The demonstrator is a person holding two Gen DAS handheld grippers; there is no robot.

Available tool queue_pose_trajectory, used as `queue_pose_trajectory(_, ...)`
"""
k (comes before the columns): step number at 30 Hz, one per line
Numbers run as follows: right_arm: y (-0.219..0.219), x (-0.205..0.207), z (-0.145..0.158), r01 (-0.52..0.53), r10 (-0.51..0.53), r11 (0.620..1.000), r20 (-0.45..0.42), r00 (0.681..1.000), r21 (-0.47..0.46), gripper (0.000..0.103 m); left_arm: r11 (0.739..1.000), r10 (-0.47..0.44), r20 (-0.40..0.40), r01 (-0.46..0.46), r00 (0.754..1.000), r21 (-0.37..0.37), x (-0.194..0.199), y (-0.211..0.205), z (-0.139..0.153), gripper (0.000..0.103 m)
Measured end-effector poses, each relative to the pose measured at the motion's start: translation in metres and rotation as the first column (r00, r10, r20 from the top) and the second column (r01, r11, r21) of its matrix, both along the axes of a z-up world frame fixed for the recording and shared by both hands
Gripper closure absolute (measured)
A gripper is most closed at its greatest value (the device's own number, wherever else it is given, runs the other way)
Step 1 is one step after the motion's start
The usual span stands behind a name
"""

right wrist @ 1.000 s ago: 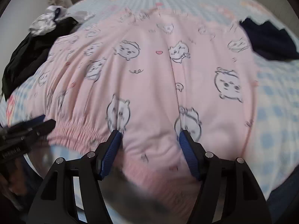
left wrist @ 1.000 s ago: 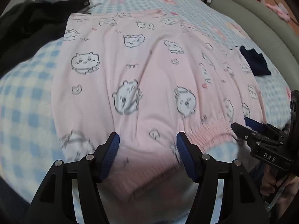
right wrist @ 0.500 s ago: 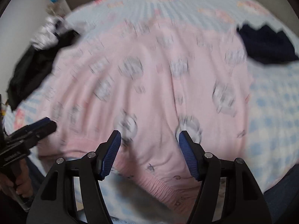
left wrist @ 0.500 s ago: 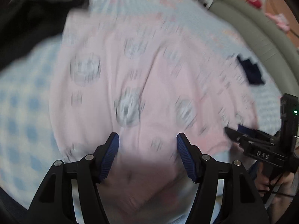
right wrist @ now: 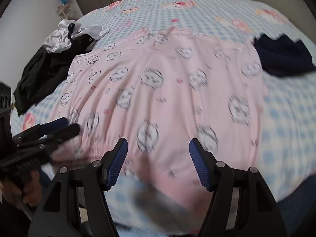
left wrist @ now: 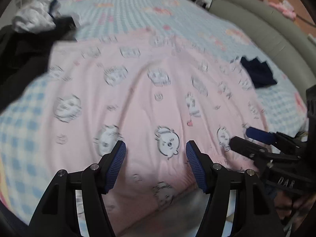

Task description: Fold clothes

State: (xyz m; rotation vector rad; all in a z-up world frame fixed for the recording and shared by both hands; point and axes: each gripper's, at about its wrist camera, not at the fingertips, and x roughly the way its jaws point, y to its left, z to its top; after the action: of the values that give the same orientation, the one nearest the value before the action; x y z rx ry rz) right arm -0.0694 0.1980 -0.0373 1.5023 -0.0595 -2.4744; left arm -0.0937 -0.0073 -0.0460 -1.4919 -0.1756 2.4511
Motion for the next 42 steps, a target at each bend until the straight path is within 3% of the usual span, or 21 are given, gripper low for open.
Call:
queue_pose_trajectory(2, -0.01, -0.006, -0.012, -0.002, 0.001, 1.0, 0.036, 0.999, 0.027, 0.037, 1.0, -0.01, 0.051, 0.011, 0.999, -0.02, 0.003, 0.001, -0.015, 0.039)
queue_pose_trajectory(4, -0.01, -0.001, -0.03, 0.004, -0.006, 0.999, 0.065, 0.998, 0.035, 0.037, 1.0, -0.021, 0.046, 0.021, 0.999, 0.002, 0.014, -0.004, -0.017, 0.039)
queue_pose_trajectory(10, -0.002, 0.038, -0.033, -0.035, 0.034, 0.999, 0.026, 0.999, 0.022, 0.036, 0.997, -0.042, 0.016, 0.04, 0.999, 0.07, 0.041, -0.021, -0.009, 0.04)
queue_pose_trajectory(15, 0.005, 0.042, -0.011, -0.026, 0.026, 1.0, -0.015, 1.0, -0.01, 0.037, 0.994, 0.107, -0.089, -0.107, 0.99, 0.01, 0.05, -0.035, 0.007, 0.05)
queue_pose_trajectory(18, 0.01, 0.036, 0.001, -0.001, -0.001, 1.0, -0.043, 0.999, -0.029, 0.037, 0.998, 0.063, -0.077, -0.061, 0.995, 0.024, 0.042, -0.023, 0.003, 0.053)
queue_pose_trajectory(21, 0.002, 0.028, 0.001, -0.018, 0.019, 1.0, -0.045, 0.999, 0.024, 0.037, 1.0, -0.026, -0.093, 0.024, 0.995, -0.012, 0.043, -0.01, 0.005, 0.053)
queue_pose_trajectory(24, 0.013, 0.036, -0.004, -0.031, 0.032, 0.998, -0.013, 0.999, 0.06, 0.036, 0.998, -0.034, -0.063, 0.031, 0.997, -0.049, 0.04, -0.006, 0.0, 0.05)
queue_pose_trajectory(26, 0.022, 0.033, -0.017, 0.007, -0.01, 0.998, 0.043, 0.999, 0.063, 0.036, 0.997, -0.038, -0.038, 0.035, 0.999, -0.065, 0.038, -0.004, -0.004, 0.05)
queue_pose_trajectory(28, 0.036, 0.034, -0.02, 0.038, -0.038, 0.999, 0.063, 0.997, -0.003, 0.038, 0.999, -0.042, 0.0, 0.042, 0.999, 0.002, 0.041, -0.013, -0.008, 0.049)
queue_pose_trajectory(34, 0.073, 0.033, 0.001, 0.085, -0.083, 0.984, 0.02, 0.996, -0.158, 0.04, 0.99, -0.016, -0.018, 0.018, 1.0, 0.138, 0.044, -0.04, 0.007, 0.048)
queue_pose_trajectory(36, 0.086, 0.029, 0.01, 0.108, -0.112, 0.975, -0.006, 0.994, -0.195, 0.039, 0.991, 0.006, -0.025, -0.003, 1.0, 0.136, 0.04, -0.046, 0.011, 0.048)
queue_pose_trajectory(40, 0.114, 0.006, 0.017, 0.224, -0.228, 0.969, -0.025, 0.973, -0.11, 0.039, 0.996, 0.001, -0.065, 0.005, 0.998, 0.095, 0.03, -0.046, 0.019, 0.048)
queue_pose_trajectory(42, 0.12, -0.003, 0.023, 0.235, -0.24, 0.967, -0.043, 0.97, -0.1, 0.039, 0.997, 0.043, -0.083, -0.037, 0.996, 0.068, 0.017, -0.057, 0.021, 0.048)
